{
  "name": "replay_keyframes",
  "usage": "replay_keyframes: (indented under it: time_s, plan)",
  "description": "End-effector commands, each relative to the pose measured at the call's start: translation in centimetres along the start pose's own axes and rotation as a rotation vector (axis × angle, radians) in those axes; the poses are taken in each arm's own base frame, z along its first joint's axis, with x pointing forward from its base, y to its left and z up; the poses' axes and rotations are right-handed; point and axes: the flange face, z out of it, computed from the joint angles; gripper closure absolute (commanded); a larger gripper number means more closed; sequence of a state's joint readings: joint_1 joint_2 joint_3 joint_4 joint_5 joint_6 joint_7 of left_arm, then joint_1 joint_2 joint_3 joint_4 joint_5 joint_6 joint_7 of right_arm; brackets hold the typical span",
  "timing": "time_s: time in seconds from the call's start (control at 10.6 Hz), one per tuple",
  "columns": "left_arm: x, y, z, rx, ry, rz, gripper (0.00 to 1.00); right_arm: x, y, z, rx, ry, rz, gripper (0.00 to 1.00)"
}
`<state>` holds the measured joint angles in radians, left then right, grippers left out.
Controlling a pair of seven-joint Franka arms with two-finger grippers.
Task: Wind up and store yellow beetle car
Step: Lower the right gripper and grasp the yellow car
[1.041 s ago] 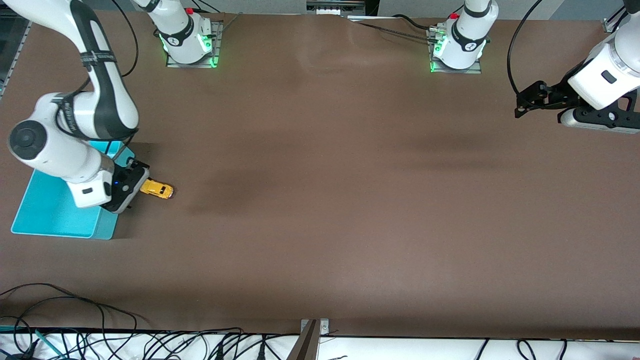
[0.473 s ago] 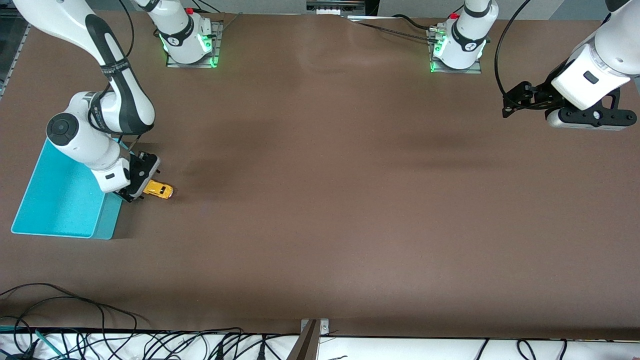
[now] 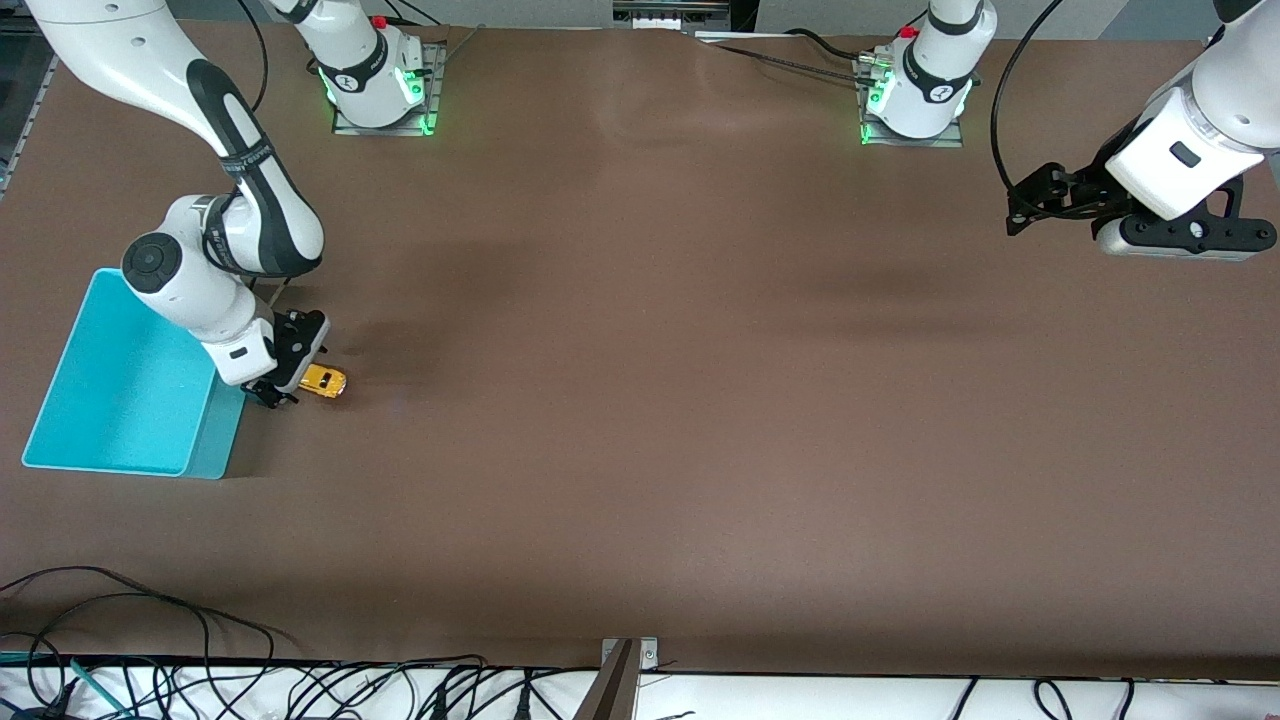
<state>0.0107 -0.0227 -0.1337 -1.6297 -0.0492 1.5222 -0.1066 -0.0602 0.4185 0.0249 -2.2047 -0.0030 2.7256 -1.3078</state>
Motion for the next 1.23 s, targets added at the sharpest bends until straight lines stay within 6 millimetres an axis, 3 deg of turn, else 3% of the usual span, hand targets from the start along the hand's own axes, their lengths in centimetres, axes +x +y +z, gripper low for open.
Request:
replay_keyframes:
  time_s: [0.0, 0.09, 0.19, 0.47, 0.66, 1.14]
  plan:
    - [0.1, 0.0, -0.6, 0.020, -0.002, -0.008, 0.00, -0.3, -0.5, 1.5, -0.002, 0.008, -0.016, 0.00]
    - [0.1, 0.0, -0.6, 0.020, -0.002, -0.008, 0.00, -0.3, -0.5, 1.7, -0.005, 0.009, -0.015, 0.01]
    - [0.1, 0.0, -0.7, 0.019, -0.001, -0.008, 0.00, -0.3, -0.5, 1.6, -0.005, 0.009, -0.025, 0.18]
    - [0.1, -0.1, -0.7, 0.019, -0.001, -0.008, 0.00, -0.2, -0.3, 0.5, 0.003, 0.007, -0.070, 0.99]
    - [0.1, -0.1, -0.7, 0.019, -0.001, -0.008, 0.00, -0.2, -0.1, -1.6, 0.034, -0.001, -0.069, 1.00]
    - [0.1, 0.0, -0.7, 0.018, -0.001, -0.007, 0.00, 1.1, -0.6, -10.0, 0.100, -0.015, -0.163, 1.00]
